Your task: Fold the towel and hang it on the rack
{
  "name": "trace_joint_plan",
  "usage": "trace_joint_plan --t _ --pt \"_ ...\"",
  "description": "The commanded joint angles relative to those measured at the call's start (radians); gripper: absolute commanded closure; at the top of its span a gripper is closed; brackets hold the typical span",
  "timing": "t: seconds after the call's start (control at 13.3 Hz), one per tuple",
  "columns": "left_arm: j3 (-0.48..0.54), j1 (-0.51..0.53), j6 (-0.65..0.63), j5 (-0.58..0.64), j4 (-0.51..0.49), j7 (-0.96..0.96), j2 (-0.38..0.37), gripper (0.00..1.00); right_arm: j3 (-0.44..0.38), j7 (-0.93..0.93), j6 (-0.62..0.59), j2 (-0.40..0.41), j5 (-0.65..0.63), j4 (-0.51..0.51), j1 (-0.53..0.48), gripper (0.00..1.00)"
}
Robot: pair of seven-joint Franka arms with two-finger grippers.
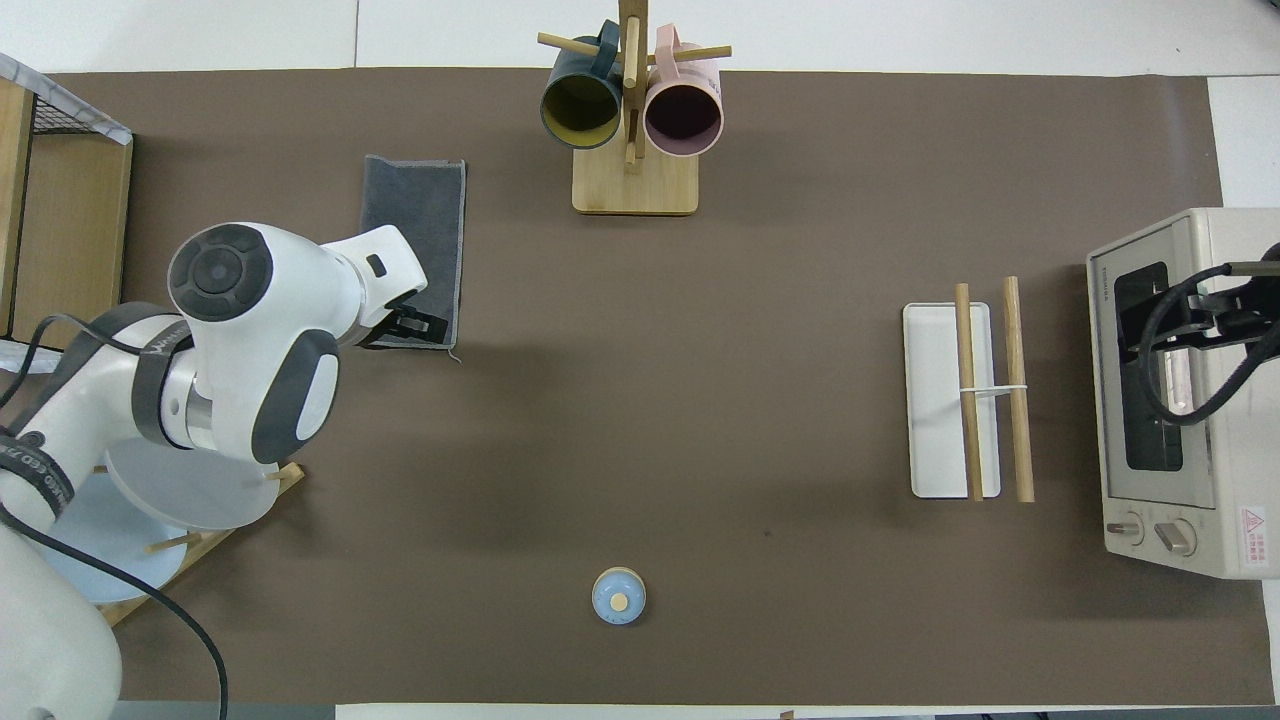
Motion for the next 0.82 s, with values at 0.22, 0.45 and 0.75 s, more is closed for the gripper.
trace_joint_plan --t 0.22,0.45,0.75 --pt "-0.003 0.172 0.002 -0.353 0.054 0.213 0.04 0.0 0.012 -0.035 -0.002 -0.016 0.035 -0.017 0.002 0.0" --pt "-0.009 0.187 0.033 -0.388 0.114 0.236 0.163 0.0 0.016 0.0 0.059 -0.028 0.167 -0.063 0.007 0.0" --pt "-0.032 0.192 0.032 -0.418 0.152 0.238 0.217 0.0 0.021 0.252 0.261 -0.114 0.312 -0.265 0.076 0.0"
